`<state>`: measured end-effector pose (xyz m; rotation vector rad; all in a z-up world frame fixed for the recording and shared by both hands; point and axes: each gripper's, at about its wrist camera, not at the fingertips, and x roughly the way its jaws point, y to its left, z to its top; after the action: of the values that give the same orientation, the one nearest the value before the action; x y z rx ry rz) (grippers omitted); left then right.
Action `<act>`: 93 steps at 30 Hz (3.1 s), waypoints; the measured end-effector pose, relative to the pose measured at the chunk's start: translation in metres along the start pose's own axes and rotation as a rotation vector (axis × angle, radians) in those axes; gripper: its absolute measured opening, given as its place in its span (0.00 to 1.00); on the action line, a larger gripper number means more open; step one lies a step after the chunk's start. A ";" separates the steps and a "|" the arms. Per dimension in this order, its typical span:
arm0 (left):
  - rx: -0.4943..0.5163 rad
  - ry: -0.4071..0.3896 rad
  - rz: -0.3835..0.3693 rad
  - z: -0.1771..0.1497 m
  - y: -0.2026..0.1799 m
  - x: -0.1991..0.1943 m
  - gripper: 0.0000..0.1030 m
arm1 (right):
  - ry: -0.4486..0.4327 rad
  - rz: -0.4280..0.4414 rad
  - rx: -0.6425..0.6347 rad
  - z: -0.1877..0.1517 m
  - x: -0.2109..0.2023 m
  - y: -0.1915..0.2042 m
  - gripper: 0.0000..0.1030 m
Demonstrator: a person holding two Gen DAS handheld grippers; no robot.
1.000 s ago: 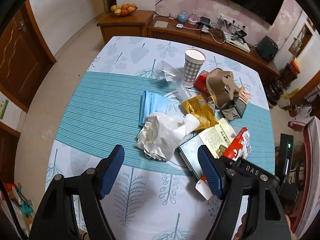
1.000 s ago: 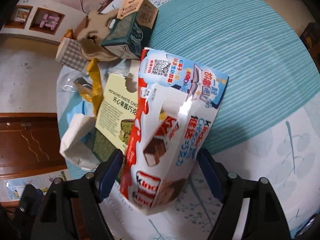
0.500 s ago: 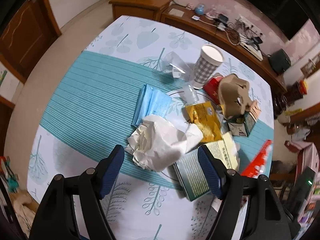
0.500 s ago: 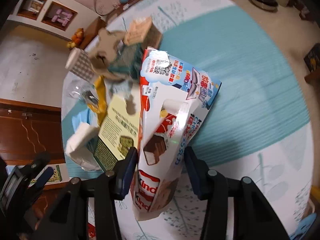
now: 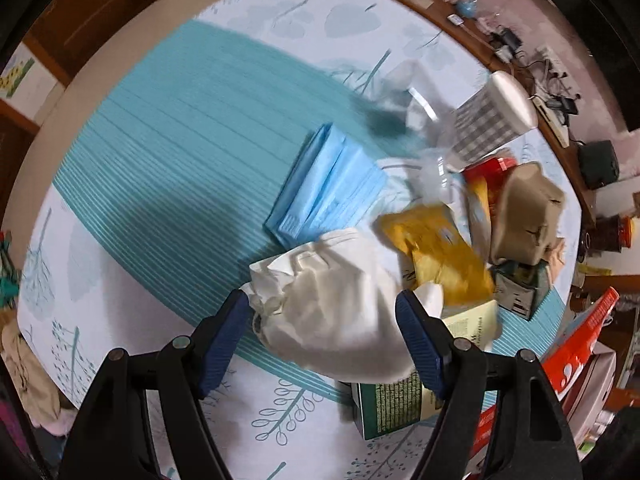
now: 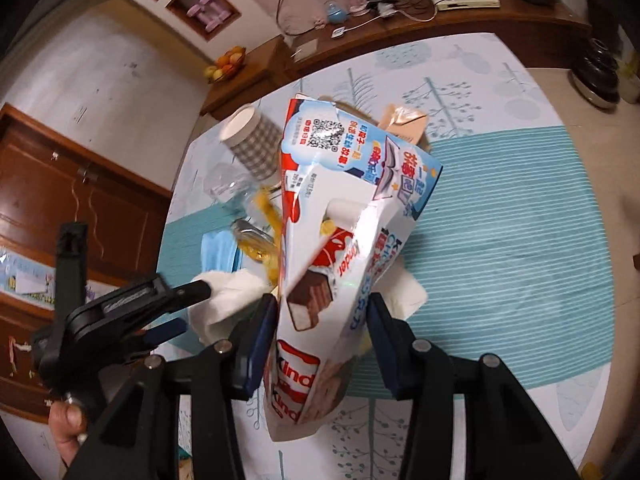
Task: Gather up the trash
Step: 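Grasp the Kinder chocolate box with the right tool while the left tool reaches the white tissue, then carry the Kinder box and white tissue down over the black trash bin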
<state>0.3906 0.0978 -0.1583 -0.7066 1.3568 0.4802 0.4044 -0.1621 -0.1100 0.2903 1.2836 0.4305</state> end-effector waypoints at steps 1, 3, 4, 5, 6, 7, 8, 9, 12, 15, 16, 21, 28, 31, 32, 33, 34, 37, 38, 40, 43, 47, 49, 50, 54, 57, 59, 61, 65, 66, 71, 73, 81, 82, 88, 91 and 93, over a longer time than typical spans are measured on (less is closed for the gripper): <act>-0.007 0.009 0.001 0.000 0.001 0.003 0.72 | 0.009 0.002 -0.006 -0.001 0.002 0.000 0.45; -0.018 0.020 -0.010 -0.003 0.001 0.009 0.72 | 0.026 0.003 -0.010 -0.002 0.005 -0.002 0.45; -0.021 0.024 -0.013 -0.003 0.001 0.010 0.72 | 0.032 0.001 -0.012 -0.003 0.008 -0.002 0.45; -0.021 0.029 -0.016 -0.005 0.000 0.012 0.72 | 0.035 0.000 -0.012 -0.007 0.010 -0.001 0.45; -0.019 0.033 -0.017 -0.005 -0.001 0.013 0.72 | 0.040 0.000 -0.012 -0.008 0.010 -0.002 0.45; -0.019 0.036 -0.016 -0.006 -0.001 0.014 0.72 | 0.043 -0.002 -0.011 -0.009 0.012 -0.002 0.45; -0.018 0.039 -0.017 -0.008 -0.001 0.015 0.71 | 0.046 -0.004 -0.009 -0.009 0.013 -0.004 0.45; -0.017 0.039 -0.017 -0.009 -0.002 0.016 0.69 | 0.049 -0.004 -0.005 -0.011 0.013 -0.005 0.45; -0.004 0.026 -0.020 -0.013 -0.004 0.015 0.61 | 0.053 -0.006 0.000 -0.012 0.013 -0.008 0.45; 0.031 -0.003 -0.016 -0.022 -0.012 0.006 0.52 | 0.053 -0.005 0.002 -0.015 0.011 -0.008 0.45; 0.052 -0.023 0.008 -0.025 -0.016 0.002 0.51 | 0.052 -0.005 0.001 -0.016 0.011 -0.008 0.45; 0.139 -0.096 0.056 -0.037 -0.023 -0.015 0.49 | 0.046 0.004 -0.003 -0.023 0.006 -0.003 0.45; 0.214 -0.144 0.023 -0.052 0.005 -0.054 0.48 | 0.028 -0.004 -0.014 -0.042 -0.007 0.006 0.45; 0.254 -0.156 0.003 -0.068 0.024 -0.074 0.48 | 0.018 -0.014 -0.011 -0.054 -0.015 0.011 0.45; 0.273 -0.160 -0.002 -0.073 0.028 -0.079 0.48 | 0.011 -0.017 -0.009 -0.059 -0.019 0.014 0.45; 0.293 -0.166 -0.004 -0.080 0.032 -0.085 0.48 | 0.004 -0.020 -0.008 -0.064 -0.022 0.016 0.45; 0.312 -0.172 -0.007 -0.085 0.038 -0.091 0.48 | -0.004 -0.023 -0.007 -0.070 -0.026 0.019 0.45; 0.374 -0.185 -0.027 -0.100 0.054 -0.105 0.48 | -0.031 -0.036 0.004 -0.088 -0.036 0.028 0.45; 0.395 -0.188 -0.039 -0.106 0.059 -0.108 0.48 | -0.040 -0.041 0.014 -0.096 -0.040 0.031 0.45; 0.426 -0.195 -0.060 -0.117 0.071 -0.114 0.48 | -0.056 -0.046 0.033 -0.111 -0.047 0.035 0.45; 0.466 -0.209 -0.096 -0.131 0.091 -0.122 0.49 | -0.088 -0.057 0.062 -0.137 -0.058 0.045 0.45; 0.514 -0.212 -0.097 -0.147 0.113 -0.124 0.49 | -0.121 -0.062 0.109 -0.168 -0.068 0.053 0.45; 0.535 -0.209 -0.096 -0.154 0.122 -0.124 0.49 | -0.134 -0.066 0.129 -0.182 -0.073 0.056 0.45; 0.546 -0.206 -0.099 -0.158 0.126 -0.125 0.49 | -0.141 -0.069 0.137 -0.190 -0.076 0.058 0.45; 0.593 -0.212 -0.136 -0.176 0.140 -0.135 0.49 | -0.169 -0.089 0.142 -0.219 -0.089 0.067 0.45; 0.623 -0.213 -0.190 -0.189 0.149 -0.148 0.48 | -0.184 -0.103 0.149 -0.242 -0.099 0.074 0.45; 0.640 -0.207 -0.232 -0.197 0.155 -0.157 0.48 | -0.196 -0.114 0.157 -0.259 -0.104 0.077 0.45; 0.663 -0.206 -0.266 -0.205 0.160 -0.165 0.48 | -0.207 -0.122 0.171 -0.277 -0.110 0.081 0.45; 0.705 -0.179 -0.333 -0.225 0.173 -0.176 0.48 | -0.219 -0.137 0.197 -0.312 -0.115 0.086 0.45; 0.716 -0.170 -0.343 -0.231 0.176 -0.177 0.48 | -0.218 -0.142 0.205 -0.321 -0.116 0.088 0.45; 0.778 -0.119 -0.351 -0.262 0.187 -0.173 0.48 | -0.176 -0.159 0.237 -0.366 -0.114 0.091 0.45; 0.797 -0.094 -0.343 -0.274 0.190 -0.167 0.48 | -0.144 -0.163 0.249 -0.381 -0.111 0.090 0.45; 0.871 -0.006 -0.285 -0.320 0.195 -0.124 0.48 | -0.027 -0.181 0.310 -0.423 -0.080 0.069 0.45; 0.878 0.005 -0.277 -0.325 0.195 -0.116 0.48 | -0.013 -0.180 0.322 -0.427 -0.073 0.064 0.45; 0.923 0.039 -0.211 -0.352 0.195 -0.051 0.48 | 0.076 -0.175 0.408 -0.453 -0.020 0.022 0.45; 0.949 0.042 -0.175 -0.361 0.195 -0.011 0.48 | 0.117 -0.182 0.452 -0.467 0.013 -0.005 0.45; 0.958 0.046 -0.150 -0.366 0.195 0.017 0.48 | 0.138 -0.188 0.474 -0.474 0.037 -0.024 0.45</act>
<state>-0.0002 -0.0227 -0.2316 -0.0178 1.3685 -0.3191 -0.0407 -0.1795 -0.2777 0.5387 1.5263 -0.0210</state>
